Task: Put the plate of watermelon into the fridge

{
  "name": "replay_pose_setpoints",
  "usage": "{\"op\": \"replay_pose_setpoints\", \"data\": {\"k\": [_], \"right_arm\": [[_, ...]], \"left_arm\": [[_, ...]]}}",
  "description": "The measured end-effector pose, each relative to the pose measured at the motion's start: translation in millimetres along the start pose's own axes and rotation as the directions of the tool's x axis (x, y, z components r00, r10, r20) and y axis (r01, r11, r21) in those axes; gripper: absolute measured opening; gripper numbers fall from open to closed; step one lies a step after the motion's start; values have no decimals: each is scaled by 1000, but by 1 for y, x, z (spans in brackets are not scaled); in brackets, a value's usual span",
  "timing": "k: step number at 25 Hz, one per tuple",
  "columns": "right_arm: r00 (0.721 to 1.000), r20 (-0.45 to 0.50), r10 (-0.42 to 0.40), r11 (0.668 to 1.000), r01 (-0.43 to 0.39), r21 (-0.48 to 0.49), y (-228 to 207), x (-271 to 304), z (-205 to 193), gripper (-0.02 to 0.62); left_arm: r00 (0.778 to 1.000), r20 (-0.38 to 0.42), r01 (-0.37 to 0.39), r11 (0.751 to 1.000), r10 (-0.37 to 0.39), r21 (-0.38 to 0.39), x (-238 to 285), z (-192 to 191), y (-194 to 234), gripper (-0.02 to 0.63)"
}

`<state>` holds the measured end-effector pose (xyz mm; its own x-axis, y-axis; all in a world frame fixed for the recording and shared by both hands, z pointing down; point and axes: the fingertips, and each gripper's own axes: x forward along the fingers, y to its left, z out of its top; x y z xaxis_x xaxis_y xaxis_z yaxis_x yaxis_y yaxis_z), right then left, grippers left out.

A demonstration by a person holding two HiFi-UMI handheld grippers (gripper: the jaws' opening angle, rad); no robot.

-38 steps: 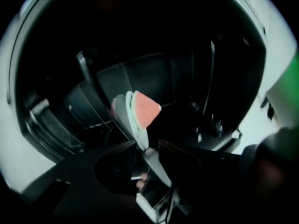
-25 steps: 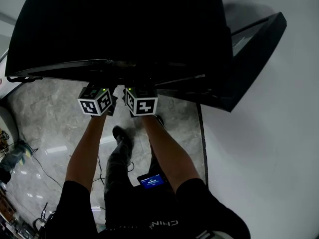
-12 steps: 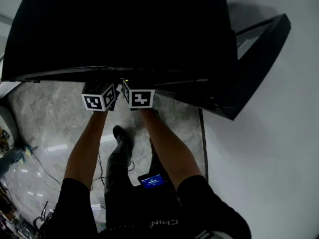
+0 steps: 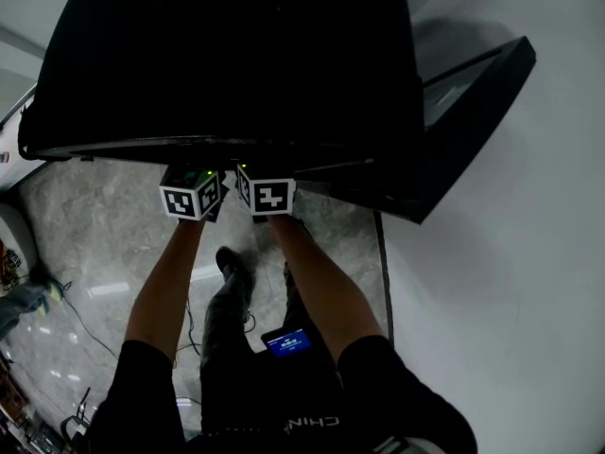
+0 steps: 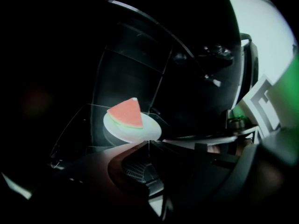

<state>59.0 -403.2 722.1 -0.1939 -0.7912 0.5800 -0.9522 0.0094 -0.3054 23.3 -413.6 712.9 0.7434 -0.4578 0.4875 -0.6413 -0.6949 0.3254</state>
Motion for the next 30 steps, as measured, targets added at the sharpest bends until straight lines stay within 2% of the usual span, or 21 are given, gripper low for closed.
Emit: {"op": "replay_pose_setpoints", "data": {"k": [3, 7, 12, 19, 23, 30], "right_arm": [[999, -8, 43, 999, -43, -2, 9, -20, 1, 26], [993, 4, 115, 993, -115, -31, 31, -52, 20, 18], [984, -20, 179, 981, -180, -66, 58, -110, 36, 18], [970, 25, 244, 965, -240, -106, 87, -178, 77, 18], [958, 38, 283, 947, -273, -170, 104, -188, 89, 20], [950, 60, 306, 944, -295, -146, 105, -198, 89, 20]], "left_arm": [[999, -26, 49, 998, -48, 29, -17, -1, -20, 14], [990, -61, 135, 984, -129, 114, -47, 14, -52, 12], [970, -84, 237, 962, -227, 138, -101, 34, -99, 12], [968, -4, 249, 954, -252, 164, -147, 73, -145, 14], [961, 4, 273, 944, -278, 185, -147, 79, -172, 14], [969, 26, 235, 950, -245, 206, -155, 80, -184, 12]]}}
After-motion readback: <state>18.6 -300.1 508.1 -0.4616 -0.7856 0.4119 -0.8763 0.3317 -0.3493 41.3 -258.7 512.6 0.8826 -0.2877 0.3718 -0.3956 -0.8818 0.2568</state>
